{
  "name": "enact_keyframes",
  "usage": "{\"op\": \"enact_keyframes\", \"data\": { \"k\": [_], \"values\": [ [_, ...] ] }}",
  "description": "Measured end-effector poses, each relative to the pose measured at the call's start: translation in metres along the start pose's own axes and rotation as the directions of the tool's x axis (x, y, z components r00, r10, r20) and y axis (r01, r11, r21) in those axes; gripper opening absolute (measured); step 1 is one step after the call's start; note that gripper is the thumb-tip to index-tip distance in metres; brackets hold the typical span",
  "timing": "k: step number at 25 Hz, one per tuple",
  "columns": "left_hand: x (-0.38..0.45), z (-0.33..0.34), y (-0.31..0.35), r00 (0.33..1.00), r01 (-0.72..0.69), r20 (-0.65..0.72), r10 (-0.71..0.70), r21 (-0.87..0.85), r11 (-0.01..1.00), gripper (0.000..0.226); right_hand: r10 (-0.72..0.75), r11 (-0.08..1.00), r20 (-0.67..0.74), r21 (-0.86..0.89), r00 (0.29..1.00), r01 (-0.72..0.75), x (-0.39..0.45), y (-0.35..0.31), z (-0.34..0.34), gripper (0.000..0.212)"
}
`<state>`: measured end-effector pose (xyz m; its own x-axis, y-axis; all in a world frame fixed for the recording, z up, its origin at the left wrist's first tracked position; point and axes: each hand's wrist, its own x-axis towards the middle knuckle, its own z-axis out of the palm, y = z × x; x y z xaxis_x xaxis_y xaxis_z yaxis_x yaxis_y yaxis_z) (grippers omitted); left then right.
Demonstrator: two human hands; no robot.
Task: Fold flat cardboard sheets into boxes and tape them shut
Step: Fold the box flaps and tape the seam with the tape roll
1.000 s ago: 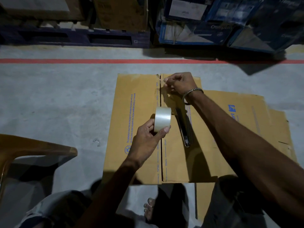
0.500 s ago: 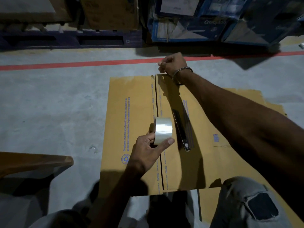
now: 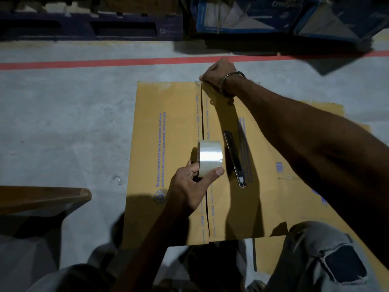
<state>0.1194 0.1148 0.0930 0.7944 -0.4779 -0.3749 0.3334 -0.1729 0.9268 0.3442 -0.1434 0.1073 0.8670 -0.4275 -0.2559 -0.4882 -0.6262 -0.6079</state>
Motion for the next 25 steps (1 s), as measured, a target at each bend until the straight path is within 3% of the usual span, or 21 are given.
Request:
{"op": "enact_keyframes", "data": {
  "k": [3,7,9,11,13,16,20,25],
  "values": [
    [-0.001,0.001,-0.004,0.999,-0.037,-0.014,0.037,0.034,0.999,0.046,0.172,0.984,0.066,-0.058,0.983,-0.168,0.004,-0.014,-0.004,0.022],
    [0.000,0.000,-0.006,0.998,-0.063,-0.008,0.064,0.061,0.996,0.036,0.228,0.943,0.216,-0.292,0.949,-0.160,0.004,-0.029,0.003,0.022],
    [0.001,-0.001,-0.006,0.998,-0.061,-0.012,0.062,0.049,0.997,0.028,0.196,0.937,0.103,-0.313,0.975,-0.155,0.004,-0.023,0.015,0.028],
    [0.000,-0.002,-0.004,0.999,-0.043,-0.018,0.044,0.037,0.998,0.036,0.175,0.962,-0.075,-0.202,0.982,-0.187,0.003,-0.016,0.021,0.025],
    [-0.001,-0.004,-0.001,1.000,-0.014,-0.011,0.015,0.033,0.999,0.041,0.059,0.998,-0.182,-0.001,0.982,-0.060,-0.004,-0.005,0.020,0.025],
    [-0.006,-0.004,0.006,1.000,0.001,0.014,-0.002,0.025,1.000,0.045,-0.187,0.979,-0.071,0.073,0.980,0.192,-0.030,0.021,0.009,0.042],
    [-0.009,-0.002,0.013,0.999,0.018,0.034,-0.018,0.003,1.000,0.047,-0.271,0.907,0.081,-0.312,0.959,0.283,-0.039,0.039,0.007,0.063],
    [-0.011,0.001,0.020,0.999,0.015,0.041,-0.016,0.034,0.999,0.050,-0.336,0.785,0.221,-0.472,0.916,0.402,-0.059,0.043,-0.002,0.082]
  ]
}}
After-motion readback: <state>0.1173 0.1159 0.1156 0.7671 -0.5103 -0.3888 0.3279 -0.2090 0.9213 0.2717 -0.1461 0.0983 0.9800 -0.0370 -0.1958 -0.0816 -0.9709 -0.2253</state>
